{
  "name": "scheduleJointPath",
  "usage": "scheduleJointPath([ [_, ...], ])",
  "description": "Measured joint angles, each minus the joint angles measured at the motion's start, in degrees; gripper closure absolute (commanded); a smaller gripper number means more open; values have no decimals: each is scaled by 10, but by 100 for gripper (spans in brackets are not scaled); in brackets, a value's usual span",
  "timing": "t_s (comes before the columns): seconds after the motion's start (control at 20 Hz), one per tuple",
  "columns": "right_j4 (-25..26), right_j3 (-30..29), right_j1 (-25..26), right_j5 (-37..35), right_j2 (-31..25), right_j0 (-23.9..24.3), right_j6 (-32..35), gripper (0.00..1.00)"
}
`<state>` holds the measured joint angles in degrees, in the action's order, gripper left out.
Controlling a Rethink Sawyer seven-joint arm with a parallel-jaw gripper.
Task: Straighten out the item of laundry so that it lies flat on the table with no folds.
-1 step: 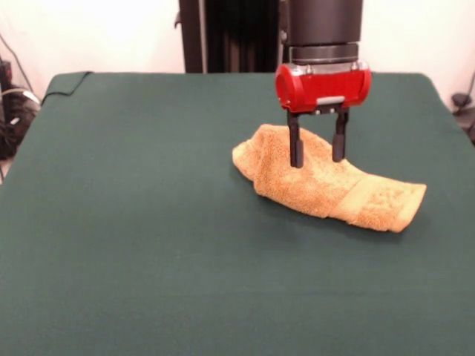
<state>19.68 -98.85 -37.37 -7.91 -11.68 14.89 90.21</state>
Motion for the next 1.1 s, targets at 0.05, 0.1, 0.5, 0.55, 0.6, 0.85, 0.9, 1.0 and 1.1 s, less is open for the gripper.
scheduleJointPath([
  [0.05, 2, -5, -1, 0, 0, 2, 0, 0],
  [0.1, 3, -8, -2, 0, 0, 3, 0, 0],
  [0.5, 20, -38, -9, 0, 0, 27, 0, 0],
  [0.55, 23, -40, -9, 0, 0, 30, 0, 0],
  [0.6, 26, -44, -9, 0, 0, 34, 0, 0],
  [0.85, 40, -51, -8, 0, 0, 50, 0, 0],
  [0.9, 42, -51, -8, 0, 0, 53, 0, 0],
  [1.0, 46, -51, -8, 0, 0, 57, 0, 0],
  [1.1, 50, -51, -8, 0, 0, 60, 0, 0],
])
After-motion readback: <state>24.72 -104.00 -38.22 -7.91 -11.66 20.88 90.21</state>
